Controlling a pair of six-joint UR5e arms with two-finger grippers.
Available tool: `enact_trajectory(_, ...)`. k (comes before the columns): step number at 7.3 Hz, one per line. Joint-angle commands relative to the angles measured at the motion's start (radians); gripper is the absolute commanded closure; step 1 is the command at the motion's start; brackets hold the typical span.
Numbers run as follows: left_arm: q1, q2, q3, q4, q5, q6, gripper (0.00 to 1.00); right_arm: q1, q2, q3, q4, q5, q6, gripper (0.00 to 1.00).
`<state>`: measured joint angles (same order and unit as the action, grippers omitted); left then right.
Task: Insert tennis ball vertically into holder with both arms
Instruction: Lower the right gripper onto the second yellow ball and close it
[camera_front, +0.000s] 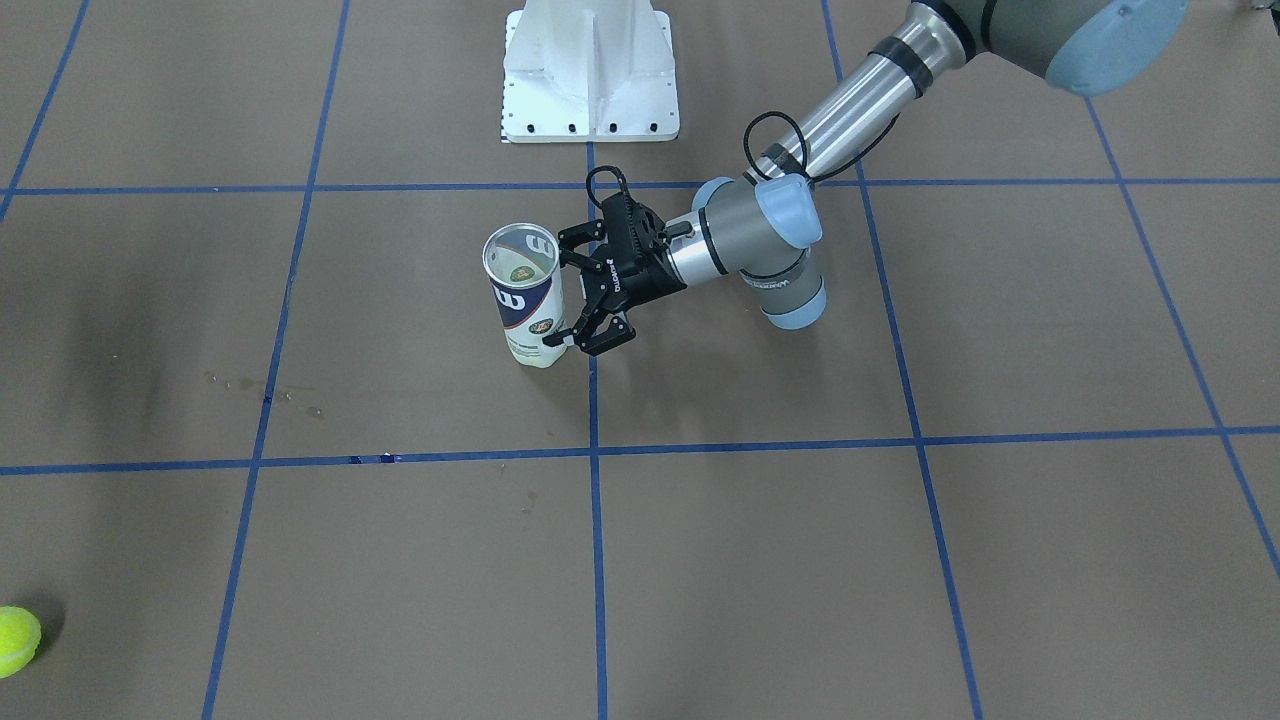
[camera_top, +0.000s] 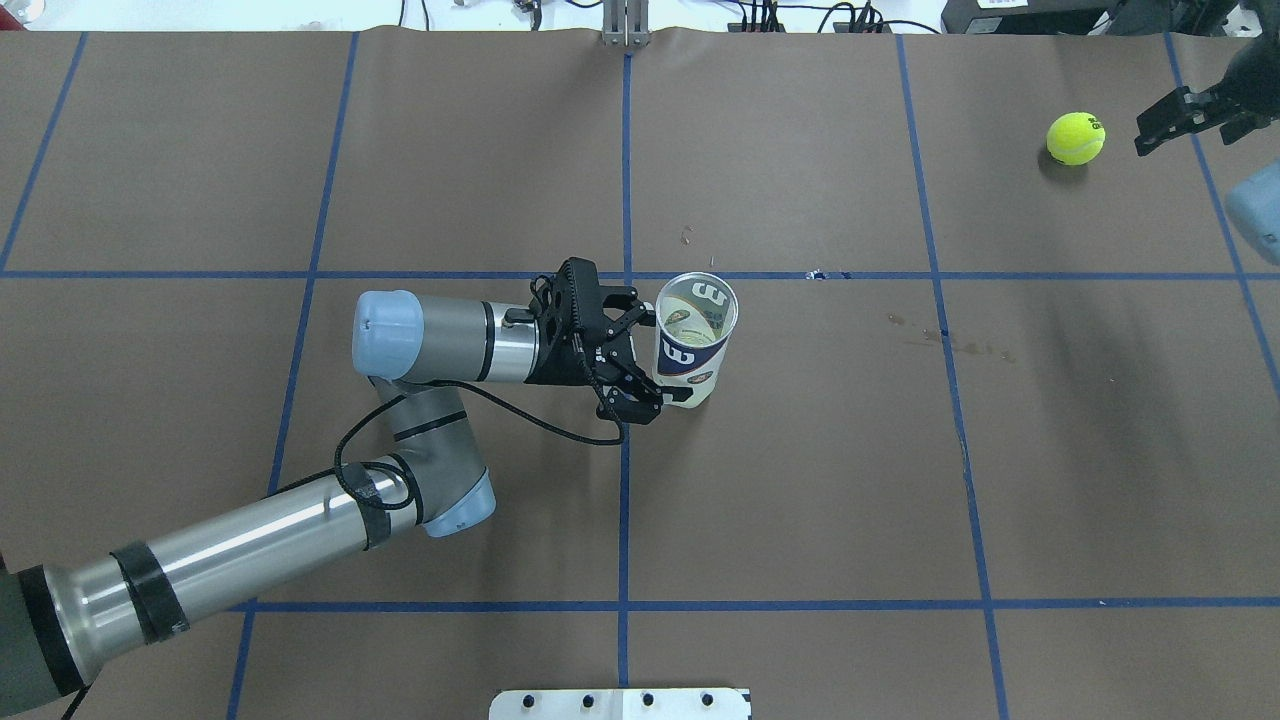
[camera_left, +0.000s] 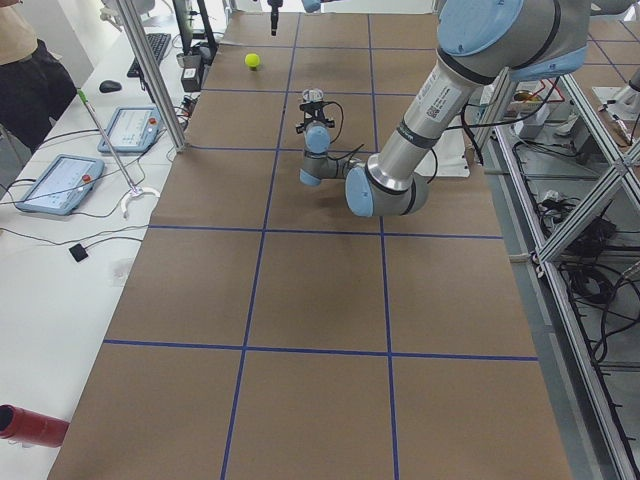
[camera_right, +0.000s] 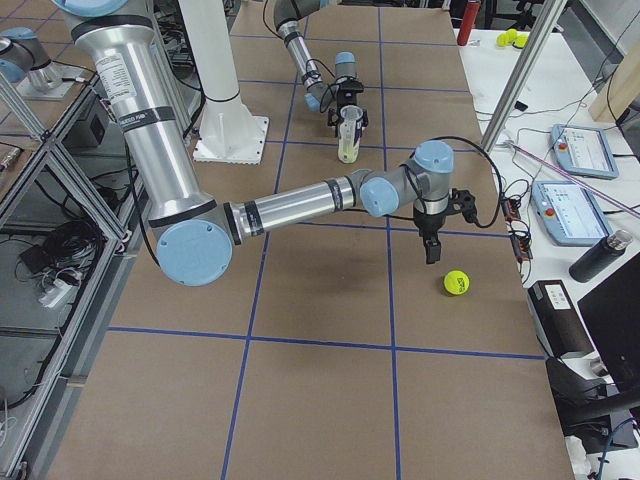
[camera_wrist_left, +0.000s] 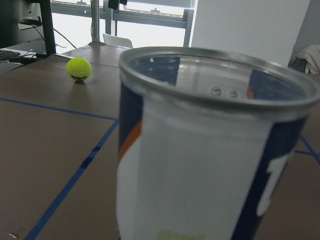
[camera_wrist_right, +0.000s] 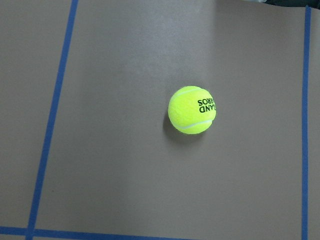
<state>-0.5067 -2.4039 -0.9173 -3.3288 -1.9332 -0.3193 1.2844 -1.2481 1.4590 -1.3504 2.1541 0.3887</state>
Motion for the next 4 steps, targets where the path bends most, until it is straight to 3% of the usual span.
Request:
enact_trajectory(1,0.001,-0.001,0.000,0.000,0.000,0.000,0.03,0.019,0.033,-0.141,0.097,0.021,-0.021,0.01)
enact_trajectory(3,0.001,0.000,0.000,0.000,-0.001,0.000,0.03,0.019,0.129,-0.242,0.108,0.015,0.045,0.01)
enact_trajectory(4,0.001,-0.001,-0.002,0.000,-0.001,0.000,0.03,0.018,0.148,-0.308,0.178,0.012,0.076,0.01)
